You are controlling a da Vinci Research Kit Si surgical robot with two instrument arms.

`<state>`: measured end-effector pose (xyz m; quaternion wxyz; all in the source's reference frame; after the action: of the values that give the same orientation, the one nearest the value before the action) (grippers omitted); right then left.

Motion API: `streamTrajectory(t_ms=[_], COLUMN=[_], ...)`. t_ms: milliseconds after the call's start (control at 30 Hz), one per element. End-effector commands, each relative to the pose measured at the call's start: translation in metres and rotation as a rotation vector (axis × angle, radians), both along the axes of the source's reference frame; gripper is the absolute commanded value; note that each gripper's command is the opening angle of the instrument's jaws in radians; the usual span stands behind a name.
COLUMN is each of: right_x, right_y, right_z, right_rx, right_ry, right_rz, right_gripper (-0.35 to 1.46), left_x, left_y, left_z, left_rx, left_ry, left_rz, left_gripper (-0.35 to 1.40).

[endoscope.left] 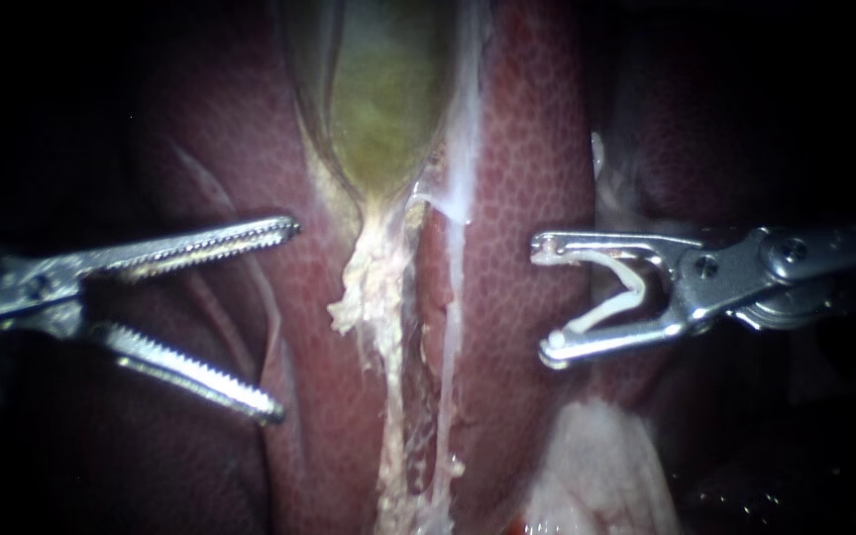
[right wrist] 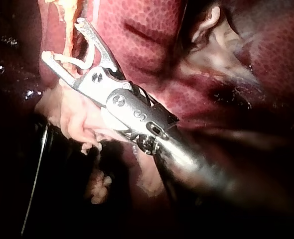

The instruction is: Clipping first clip left tube

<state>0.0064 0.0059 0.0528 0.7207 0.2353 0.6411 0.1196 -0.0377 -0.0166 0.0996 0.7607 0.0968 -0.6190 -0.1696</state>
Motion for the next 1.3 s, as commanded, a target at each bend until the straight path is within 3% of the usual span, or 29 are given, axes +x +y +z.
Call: streamTrajectory(t_ms=[33, 533, 800, 1000, 1300], right_x=[0.0000, 0.0001, 0.0001, 0.0001, 0.0003], right_y=[0.0000, 0.0000, -0.0001, -0.0001, -0.0001], right_z=[0.0000, 0.0001, 0.0003, 0.0004, 0.0004], right_rx=[0.000, -0.001, -0.001, -0.002, -0.002], right_ry=[0.000, 0.000, -0.001, -0.001, -0.001], right_rz=[0.000, 0.001, 0.001, 0.001, 0.002], right_gripper=[0.60, 0.60, 0.60, 0.60, 0.60], left_x=[0.0000, -0.0008, -0.0022, -0.0025, -0.0039], left_y=[0.0000, 0.0005, 0.0009, 0.0013, 0.0006], left_z=[0.0000, 0.0013, 0.0038, 0.0061, 0.0090], left_rx=[0.000, -0.010, 0.038, 0.093, 0.153], left_ry=[0.000, 0.014, 0.028, 0.057, 0.105], left_rz=[0.000, -0.018, -0.058, -0.076, -0.091], left_gripper=[0.88, 0.83, 0.74, 0.68, 0.58])
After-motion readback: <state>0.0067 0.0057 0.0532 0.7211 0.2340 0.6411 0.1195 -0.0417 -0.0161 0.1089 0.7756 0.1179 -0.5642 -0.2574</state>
